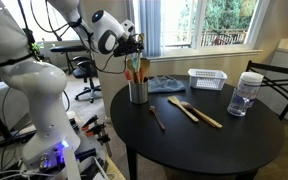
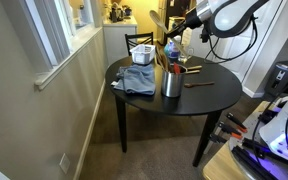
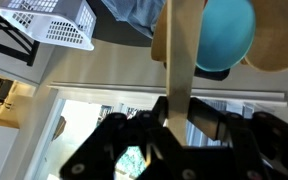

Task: Pick up the wooden spoon on the far left of the table on put it in the silver utensil holder

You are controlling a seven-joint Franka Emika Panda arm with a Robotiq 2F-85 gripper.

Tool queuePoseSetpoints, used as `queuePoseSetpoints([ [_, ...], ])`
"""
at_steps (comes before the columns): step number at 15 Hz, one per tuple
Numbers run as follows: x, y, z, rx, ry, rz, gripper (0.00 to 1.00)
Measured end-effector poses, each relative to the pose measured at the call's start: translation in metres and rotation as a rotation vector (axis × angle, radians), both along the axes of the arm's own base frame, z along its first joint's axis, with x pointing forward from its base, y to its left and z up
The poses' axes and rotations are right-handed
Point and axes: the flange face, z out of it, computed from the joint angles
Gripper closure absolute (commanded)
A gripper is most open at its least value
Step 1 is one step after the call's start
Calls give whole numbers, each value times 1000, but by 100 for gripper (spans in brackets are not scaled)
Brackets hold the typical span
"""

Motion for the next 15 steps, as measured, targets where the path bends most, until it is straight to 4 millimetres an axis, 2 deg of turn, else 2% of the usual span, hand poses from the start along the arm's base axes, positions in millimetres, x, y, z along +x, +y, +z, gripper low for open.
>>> queuePoseSetpoints([
  [1,0,0,0,0,0,0,90],
  [4,1,0,2,2,-5,-1,90],
  [6,5,0,12,11,-27,-6,90],
  [8,10,1,33,43,-68,-18,90],
  [12,16,8,99,160,-184,-40,90],
  [14,15,10,120,200,-220,-42,90],
  [15,14,10,125,214,-227,-43,90],
])
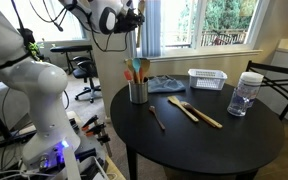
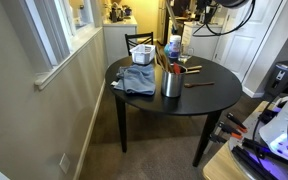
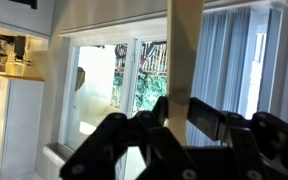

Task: Pick up the wooden spoon on the far left of the table on put it in the silver utensil holder

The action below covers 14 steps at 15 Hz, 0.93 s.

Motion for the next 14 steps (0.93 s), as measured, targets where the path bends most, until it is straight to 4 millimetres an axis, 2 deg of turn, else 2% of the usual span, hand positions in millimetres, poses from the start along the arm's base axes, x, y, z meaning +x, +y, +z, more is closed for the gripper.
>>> queuePoseSetpoints([
  [8,-2,-3,-10,4,23,-6,90],
  [14,-8,-5,-56,-14,119,-15,90],
])
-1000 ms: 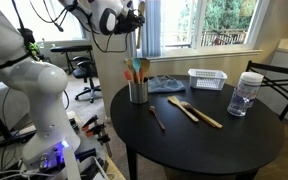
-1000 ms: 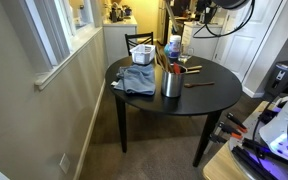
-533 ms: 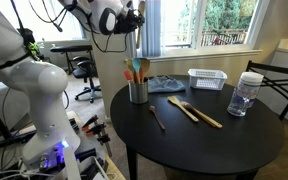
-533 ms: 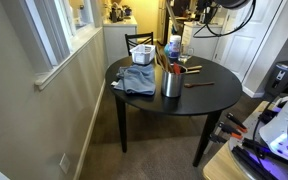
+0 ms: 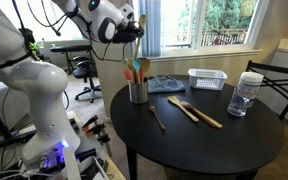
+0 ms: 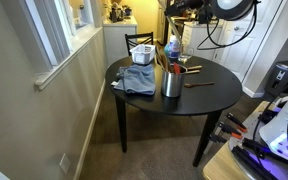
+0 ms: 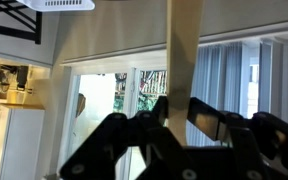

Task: Pick up the wooden spoon on the far left of the table on put it in the silver utensil holder

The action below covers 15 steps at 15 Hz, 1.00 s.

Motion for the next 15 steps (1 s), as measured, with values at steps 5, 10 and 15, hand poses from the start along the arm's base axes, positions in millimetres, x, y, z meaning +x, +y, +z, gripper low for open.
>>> queuePoseSetpoints([
  [5,-10,13,-46,40,139,0,90],
  [10,-15,21,-58,86,183,1,90],
  [15,-9,15,-53,19,120,38,90],
])
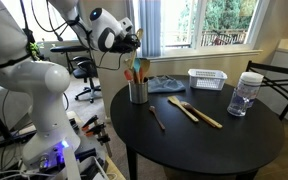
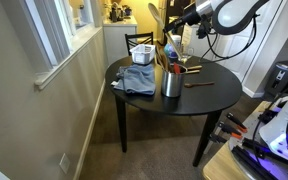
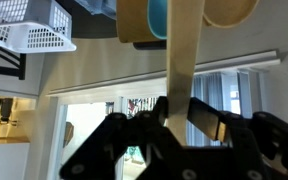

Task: Pick up the wooden spoon on the far left of the table on put it in the silver utensil holder

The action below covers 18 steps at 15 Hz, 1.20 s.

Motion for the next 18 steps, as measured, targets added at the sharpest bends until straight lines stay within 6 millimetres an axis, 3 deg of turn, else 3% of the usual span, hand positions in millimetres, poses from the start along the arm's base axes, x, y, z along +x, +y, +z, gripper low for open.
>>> queuePoseSetpoints([
  [6,10,-7,20,-149,-102,124,90],
  [15,24,-25,46,-142,-157,91,90],
  [16,26,-27,50,-138,-164,82,46],
  [18,28,-31,56,-127,-171,64,40],
])
